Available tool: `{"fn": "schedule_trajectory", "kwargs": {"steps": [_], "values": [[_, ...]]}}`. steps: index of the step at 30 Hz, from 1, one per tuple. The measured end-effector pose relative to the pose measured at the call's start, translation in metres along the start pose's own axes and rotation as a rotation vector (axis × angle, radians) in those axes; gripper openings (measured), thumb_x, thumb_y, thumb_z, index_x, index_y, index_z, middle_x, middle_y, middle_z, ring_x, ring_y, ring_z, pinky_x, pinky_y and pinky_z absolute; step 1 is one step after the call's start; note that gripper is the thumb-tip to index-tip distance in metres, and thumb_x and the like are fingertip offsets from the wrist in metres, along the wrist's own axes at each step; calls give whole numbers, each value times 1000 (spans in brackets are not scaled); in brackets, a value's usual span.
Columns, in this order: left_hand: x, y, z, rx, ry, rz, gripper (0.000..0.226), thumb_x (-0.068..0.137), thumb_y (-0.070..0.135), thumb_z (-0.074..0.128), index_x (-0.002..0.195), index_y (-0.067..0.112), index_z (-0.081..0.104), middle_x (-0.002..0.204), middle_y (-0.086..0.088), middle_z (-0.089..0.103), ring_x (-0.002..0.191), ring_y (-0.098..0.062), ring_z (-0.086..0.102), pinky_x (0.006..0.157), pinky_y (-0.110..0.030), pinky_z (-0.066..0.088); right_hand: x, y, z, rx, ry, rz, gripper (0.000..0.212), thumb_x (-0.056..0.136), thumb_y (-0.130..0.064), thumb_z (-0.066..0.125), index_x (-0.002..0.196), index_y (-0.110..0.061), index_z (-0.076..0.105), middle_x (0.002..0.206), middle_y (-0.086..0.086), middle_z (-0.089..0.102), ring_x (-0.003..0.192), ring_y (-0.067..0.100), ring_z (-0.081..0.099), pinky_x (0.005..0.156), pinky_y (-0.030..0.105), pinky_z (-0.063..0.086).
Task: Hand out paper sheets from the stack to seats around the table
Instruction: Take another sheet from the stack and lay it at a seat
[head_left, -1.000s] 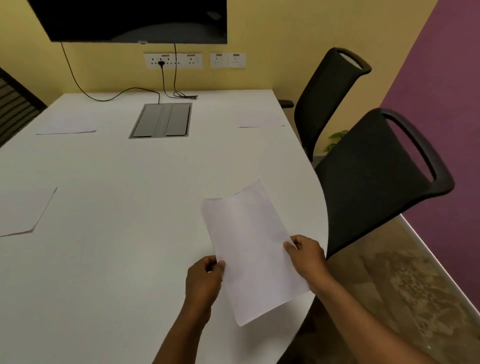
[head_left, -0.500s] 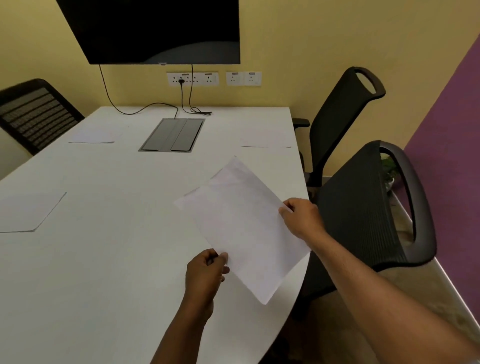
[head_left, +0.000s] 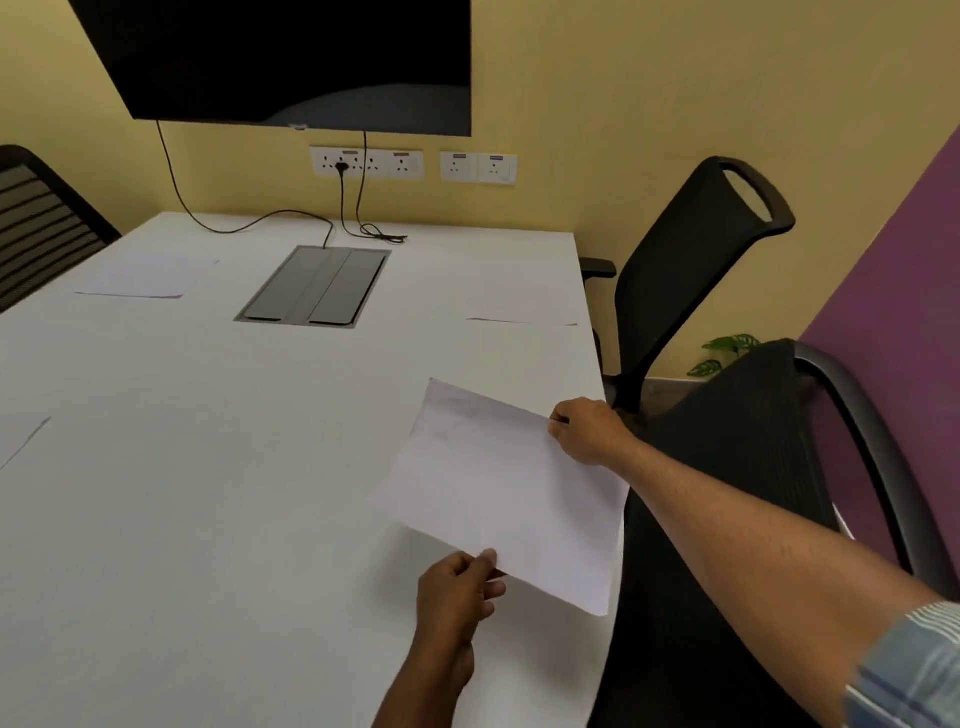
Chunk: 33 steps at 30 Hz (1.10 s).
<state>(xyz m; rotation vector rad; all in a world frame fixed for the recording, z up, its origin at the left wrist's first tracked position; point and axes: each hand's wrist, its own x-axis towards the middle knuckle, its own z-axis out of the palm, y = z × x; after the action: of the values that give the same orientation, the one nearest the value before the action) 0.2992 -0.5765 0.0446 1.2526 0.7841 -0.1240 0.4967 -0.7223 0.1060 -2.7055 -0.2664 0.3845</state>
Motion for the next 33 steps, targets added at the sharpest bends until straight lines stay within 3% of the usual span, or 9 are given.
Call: {"fn": "schedule_trajectory", "kwargs": {"steps": [5, 10, 14, 23, 29, 31, 33], "values": [[28, -14, 13, 14, 41, -87, 22, 87, 19, 71, 76, 0, 70, 74, -7, 76, 64, -16, 68, 55, -25, 47, 41, 23, 18, -28, -86, 29, 20, 96, -26, 49, 98, -13, 64, 100, 5, 66, 94, 25, 59, 86, 38, 49], [54, -25, 22, 25, 116, -175, 21, 88, 17, 70, 81, -3, 71, 74, -8, 76, 63, -17, 64, 55, -26, 45, 81, 29, 50, -62, -200, -15, 18, 94, -25, 47, 87, -15, 59, 102, 6, 66, 100, 27, 58, 87, 38, 46], [73, -33, 30, 28, 176, -249, 20, 88, 17, 69, 84, -3, 69, 74, -6, 75, 62, -16, 63, 56, -27, 47, 106, 33, 72, -108, -288, -58, 23, 95, -26, 46, 99, -13, 64, 113, 7, 65, 107, 29, 56, 92, 39, 46], [110, -45, 50, -21, 197, -339, 19, 88, 15, 70, 77, 1, 66, 74, -10, 75, 55, -15, 61, 49, -24, 48, 152, 39, 101, -146, -314, -124, 25, 93, -25, 45, 104, -17, 66, 116, 3, 65, 108, 27, 55, 86, 34, 40], [117, -44, 53, -57, 250, -390, 24, 88, 20, 71, 77, -1, 67, 71, -13, 72, 51, -17, 58, 47, -26, 46, 162, 43, 116, -182, -272, -125, 28, 92, -33, 49, 112, -18, 61, 121, 6, 61, 112, 28, 52, 90, 36, 37], [116, -46, 53, 131, 301, -382, 45, 88, 44, 65, 73, 2, 69, 68, -9, 70, 53, -19, 58, 51, -28, 45, 152, 45, 124, -267, -88, -118, 44, 90, -44, 53, 125, -17, 54, 130, 9, 53, 121, 30, 45, 100, 40, 33], [112, -53, 52, 590, 451, -316, 61, 85, 68, 48, 83, 9, 66, 77, -2, 65, 70, -23, 62, 60, -31, 45, 131, 46, 137, -253, 42, -121, 59, 90, -52, 50, 136, -16, 44, 145, 10, 39, 134, 30, 34, 110, 43, 25]]}}
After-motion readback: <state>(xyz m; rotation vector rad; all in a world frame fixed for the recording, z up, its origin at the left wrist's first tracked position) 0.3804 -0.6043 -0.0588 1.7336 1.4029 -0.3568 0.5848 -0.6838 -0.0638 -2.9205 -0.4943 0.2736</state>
